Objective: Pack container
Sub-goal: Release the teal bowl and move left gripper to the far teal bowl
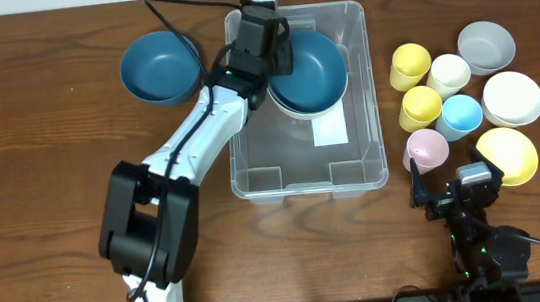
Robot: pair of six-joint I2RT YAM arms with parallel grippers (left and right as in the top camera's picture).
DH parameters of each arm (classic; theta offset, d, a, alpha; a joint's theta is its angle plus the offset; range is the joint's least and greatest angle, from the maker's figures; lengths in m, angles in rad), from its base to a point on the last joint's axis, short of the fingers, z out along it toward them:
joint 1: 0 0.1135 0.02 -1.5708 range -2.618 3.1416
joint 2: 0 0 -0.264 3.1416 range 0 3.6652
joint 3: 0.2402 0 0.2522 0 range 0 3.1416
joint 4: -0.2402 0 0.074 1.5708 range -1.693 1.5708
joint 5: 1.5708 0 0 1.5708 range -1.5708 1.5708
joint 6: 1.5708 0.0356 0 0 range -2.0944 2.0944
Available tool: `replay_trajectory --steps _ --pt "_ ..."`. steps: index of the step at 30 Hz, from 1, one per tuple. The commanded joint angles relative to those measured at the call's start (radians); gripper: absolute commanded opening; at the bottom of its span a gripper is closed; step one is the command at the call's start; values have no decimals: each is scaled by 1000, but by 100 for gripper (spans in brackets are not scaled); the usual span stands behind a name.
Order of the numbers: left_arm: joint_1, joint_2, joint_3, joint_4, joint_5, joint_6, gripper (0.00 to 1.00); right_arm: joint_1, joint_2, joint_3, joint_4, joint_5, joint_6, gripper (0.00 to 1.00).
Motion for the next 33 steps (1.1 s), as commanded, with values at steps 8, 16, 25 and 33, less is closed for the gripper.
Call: replay_trajectory --steps 8,16,25,33 --pt "-3 8 8 11 -8 6 6 -10 -5 -2 -4 -3 -13 99" --pt "19 -109 8 -7 -47 26 6 -10 -5 -2 -4 -3 -13 99" --pt "177 -256 8 -130 -196 16 6 -10 -5 -2 -4 -4 -13 99" --pt "455 -254 6 -275 -139 -231 68 -10 -5 -2 -3 -3 -13 99"
